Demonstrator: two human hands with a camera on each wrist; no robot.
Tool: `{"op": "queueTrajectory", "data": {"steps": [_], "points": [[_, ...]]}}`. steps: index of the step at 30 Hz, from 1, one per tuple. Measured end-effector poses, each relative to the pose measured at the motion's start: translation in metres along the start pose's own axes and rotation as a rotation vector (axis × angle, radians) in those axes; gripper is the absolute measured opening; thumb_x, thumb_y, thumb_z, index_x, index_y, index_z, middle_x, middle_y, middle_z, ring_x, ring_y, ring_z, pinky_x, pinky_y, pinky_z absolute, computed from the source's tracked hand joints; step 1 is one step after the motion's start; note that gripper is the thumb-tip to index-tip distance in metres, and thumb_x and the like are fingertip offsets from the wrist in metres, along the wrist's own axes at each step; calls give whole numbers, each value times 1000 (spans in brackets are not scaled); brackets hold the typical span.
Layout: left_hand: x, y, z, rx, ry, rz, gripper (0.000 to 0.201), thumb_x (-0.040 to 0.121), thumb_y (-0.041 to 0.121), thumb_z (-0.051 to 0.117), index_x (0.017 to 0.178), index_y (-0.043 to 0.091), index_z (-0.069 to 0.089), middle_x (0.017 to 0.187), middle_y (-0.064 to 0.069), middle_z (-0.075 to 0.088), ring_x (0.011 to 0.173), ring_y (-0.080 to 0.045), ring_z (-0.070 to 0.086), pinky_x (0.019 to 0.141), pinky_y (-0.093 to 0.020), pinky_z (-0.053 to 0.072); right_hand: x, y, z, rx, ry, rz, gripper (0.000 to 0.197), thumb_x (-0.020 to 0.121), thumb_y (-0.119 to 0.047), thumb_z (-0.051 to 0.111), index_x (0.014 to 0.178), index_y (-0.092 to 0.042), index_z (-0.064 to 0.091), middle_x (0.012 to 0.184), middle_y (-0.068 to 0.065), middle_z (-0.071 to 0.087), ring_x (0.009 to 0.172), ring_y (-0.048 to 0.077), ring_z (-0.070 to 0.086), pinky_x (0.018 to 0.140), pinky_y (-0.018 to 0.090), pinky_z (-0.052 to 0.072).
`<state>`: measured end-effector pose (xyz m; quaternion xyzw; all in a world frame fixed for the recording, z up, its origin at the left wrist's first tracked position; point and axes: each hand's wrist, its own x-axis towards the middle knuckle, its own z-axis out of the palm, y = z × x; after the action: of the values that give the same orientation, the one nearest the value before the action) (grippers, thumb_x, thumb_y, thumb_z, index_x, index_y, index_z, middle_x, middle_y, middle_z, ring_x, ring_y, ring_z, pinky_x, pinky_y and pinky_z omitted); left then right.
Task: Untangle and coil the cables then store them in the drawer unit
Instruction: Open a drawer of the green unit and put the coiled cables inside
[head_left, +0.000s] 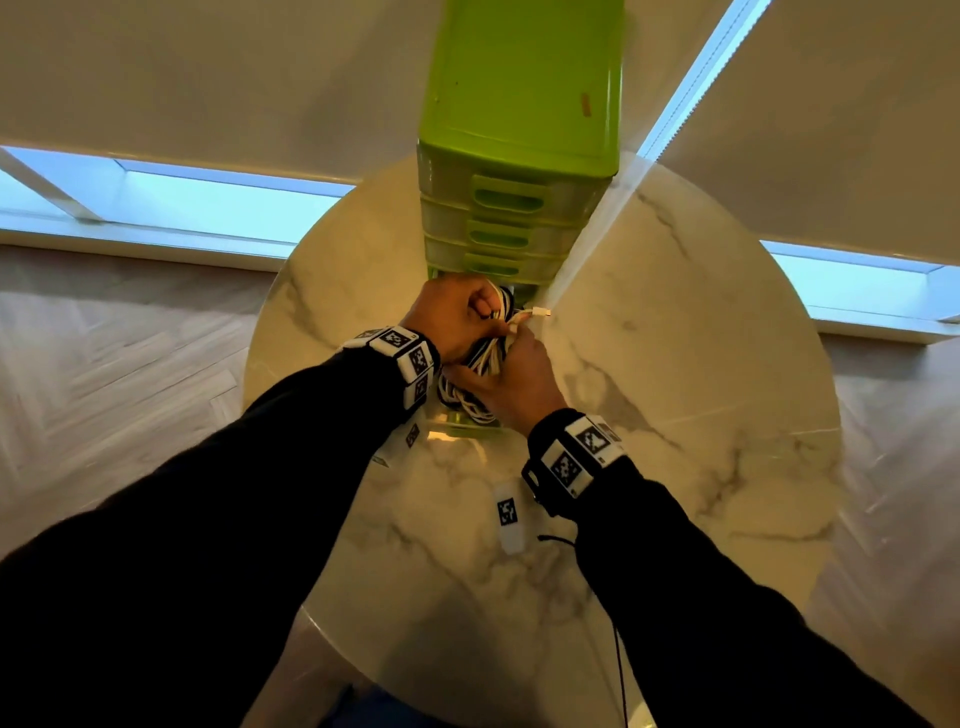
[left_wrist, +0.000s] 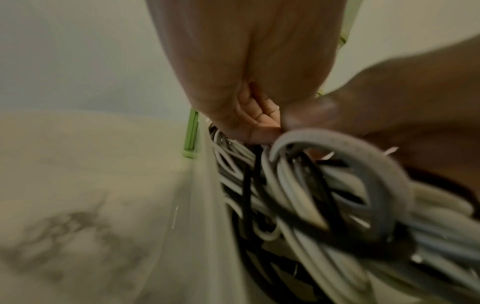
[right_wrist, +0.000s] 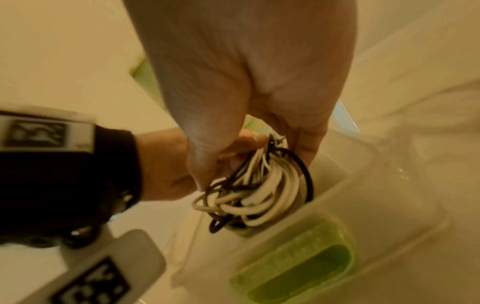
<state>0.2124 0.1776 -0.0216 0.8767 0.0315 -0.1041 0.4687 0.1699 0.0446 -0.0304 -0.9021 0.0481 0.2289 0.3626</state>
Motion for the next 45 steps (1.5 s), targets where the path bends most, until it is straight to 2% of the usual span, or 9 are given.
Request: {"op": "queueTrajectory", "data": {"steps": [3, 6, 10, 13, 20, 27, 33, 39, 45], "points": [[2, -1, 1, 30, -32, -15, 26, 77, 22, 87, 94, 8, 72, 86, -2, 68, 72, -9, 57, 66, -6, 42, -4, 0, -15, -3, 61, -85, 102, 67, -35, 88, 145, -3, 30, 144, 16, 43, 132, 29, 44, 107, 39, 44], [2, 1, 2, 47, -34, 1, 23, 80, 20, 84, 96, 7, 72, 88, -3, 68, 73, -11, 57, 66, -6, 42, 5, -8, -23, 5, -44, -128, 97, 66, -22, 88, 143, -8, 32, 136, 11, 53, 122, 26, 55, 92, 26, 46], [-5, -2, -6, 75, -76, -2, 29, 85, 16, 79, 113, 15, 72, 103, -1, 71, 88, -12, 67, 89, -25, 52, 17, -17, -41, -124, -220, -156, 97, 70, -26, 87, 146, -13, 29, 137, 10, 51, 121, 28, 56, 85, 26, 43], [-13, 1, -22, 89, -224, 12, 54, 87, 13, 76, 138, 20, 60, 121, -4, 70, 112, -17, 66, 96, -20, 46, 21, -22, -50, -241, -323, -161, 99, 75, -26, 85, 152, -11, 25, 144, 12, 45, 130, 30, 48, 100, 31, 43], [-29, -15, -41, 600, -386, 236, 105, 73, 59, 80, 157, 34, 22, 161, -7, 31, 150, -25, 19, 118, -32, 8, 28, -32, -48, -465, -472, -178, 127, 82, -35, 79, 153, -3, -21, 162, 23, -20, 153, 36, -3, 124, 40, 16], [-25, -42, -27, 799, -347, 438, 103, 73, 90, 32, 158, 39, 2, 167, -1, 19, 156, -26, 0, 121, -46, -14, 8, -10, -28, -344, -294, -270, 115, 89, -19, 72, 152, 0, -22, 160, 23, -28, 151, 38, -17, 126, 44, 8], [-9, -45, -35, 787, -390, 526, 104, 73, 92, 34, 158, 36, 10, 164, 6, 26, 155, -24, 8, 123, -47, -3, -9, 0, -15, -295, -220, -424, 105, 95, -36, 64, 155, -7, -16, 164, 13, -23, 145, 17, -29, 125, 36, -4], [-8, -43, -29, 717, -294, 517, 109, 68, 84, 64, 153, 22, 35, 159, 1, 37, 152, -24, 23, 122, -39, 3, -18, 5, -22, -514, -296, -461, 153, 62, -77, 74, 151, -5, -28, 153, 11, -42, 144, 27, -37, 120, 36, -17], [-4, -44, -30, 713, -217, 427, 127, 55, 89, 68, 153, 16, 35, 160, -3, 36, 144, -24, 34, 121, -38, 17, -21, 5, -16, -680, -269, -456, 121, 84, -57, 66, 155, 3, -11, 162, 23, -21, 149, 34, -23, 125, 44, -1]]}}
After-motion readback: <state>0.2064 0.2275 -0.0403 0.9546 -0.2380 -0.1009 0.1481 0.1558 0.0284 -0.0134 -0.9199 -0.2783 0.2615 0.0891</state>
